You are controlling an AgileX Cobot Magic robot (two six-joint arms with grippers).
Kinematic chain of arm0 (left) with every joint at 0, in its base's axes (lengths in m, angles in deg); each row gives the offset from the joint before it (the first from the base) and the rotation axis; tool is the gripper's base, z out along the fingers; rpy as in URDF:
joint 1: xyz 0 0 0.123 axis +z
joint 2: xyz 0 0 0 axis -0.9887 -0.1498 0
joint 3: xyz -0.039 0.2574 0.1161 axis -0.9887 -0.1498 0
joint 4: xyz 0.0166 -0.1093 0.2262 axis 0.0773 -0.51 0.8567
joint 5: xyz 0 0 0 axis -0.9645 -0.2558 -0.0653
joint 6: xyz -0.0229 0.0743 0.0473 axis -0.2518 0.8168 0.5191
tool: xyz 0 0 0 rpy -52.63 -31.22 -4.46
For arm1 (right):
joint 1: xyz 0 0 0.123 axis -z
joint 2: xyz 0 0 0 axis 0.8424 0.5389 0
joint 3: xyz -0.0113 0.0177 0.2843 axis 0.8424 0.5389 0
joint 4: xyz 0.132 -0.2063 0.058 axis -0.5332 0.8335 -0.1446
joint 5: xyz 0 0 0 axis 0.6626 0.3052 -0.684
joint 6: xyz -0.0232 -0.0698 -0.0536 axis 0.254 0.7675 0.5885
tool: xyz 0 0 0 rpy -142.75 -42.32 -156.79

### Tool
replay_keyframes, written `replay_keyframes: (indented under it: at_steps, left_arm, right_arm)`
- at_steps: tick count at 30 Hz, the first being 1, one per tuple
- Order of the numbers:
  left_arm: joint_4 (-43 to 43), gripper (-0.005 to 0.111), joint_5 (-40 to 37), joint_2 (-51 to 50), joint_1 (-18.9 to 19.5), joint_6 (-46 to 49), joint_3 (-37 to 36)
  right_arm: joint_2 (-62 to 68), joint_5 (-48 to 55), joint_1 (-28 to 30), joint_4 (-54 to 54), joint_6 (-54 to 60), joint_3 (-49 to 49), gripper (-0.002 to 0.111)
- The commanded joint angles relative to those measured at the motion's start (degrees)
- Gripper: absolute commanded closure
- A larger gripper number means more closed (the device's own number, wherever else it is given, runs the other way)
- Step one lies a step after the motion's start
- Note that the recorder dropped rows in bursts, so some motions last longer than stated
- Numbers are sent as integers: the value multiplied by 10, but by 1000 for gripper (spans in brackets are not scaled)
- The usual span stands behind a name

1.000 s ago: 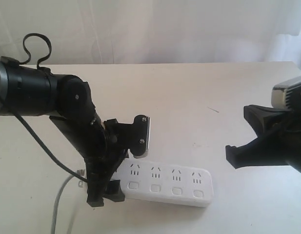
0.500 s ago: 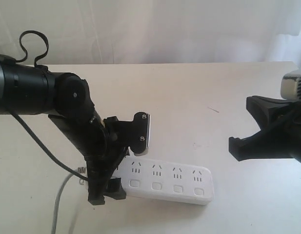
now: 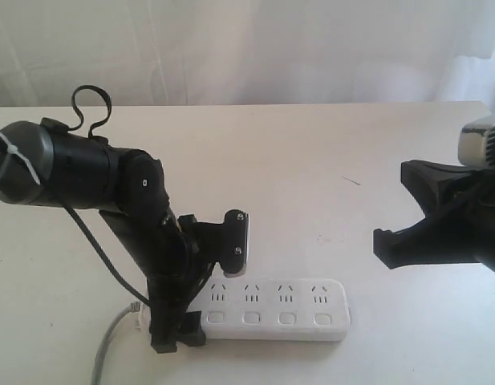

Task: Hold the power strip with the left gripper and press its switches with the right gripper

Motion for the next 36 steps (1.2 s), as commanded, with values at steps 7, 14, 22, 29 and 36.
replay_keyframes:
  at_steps: [7,14,22,29,36]
  left_arm:
    - [78,1,-10,-40,0,-116,-1]
    - [132,1,-46,-25,0,-147,-1]
    - [133,2,-39,66,0,-133,-1]
    - [133,2,-38,165,0,-133,-1]
    - [105,2,-47,263,0,-139,-1]
  right_arm:
    - [-4,0,0,6,6,-2,108]
    - [-4,0,0,6,2,-2,108]
    - [-4,5,0,6,3,-2,108]
    - [-4,20,0,6,3,-2,108]
    - [-4,45,0,6,0,-2,108]
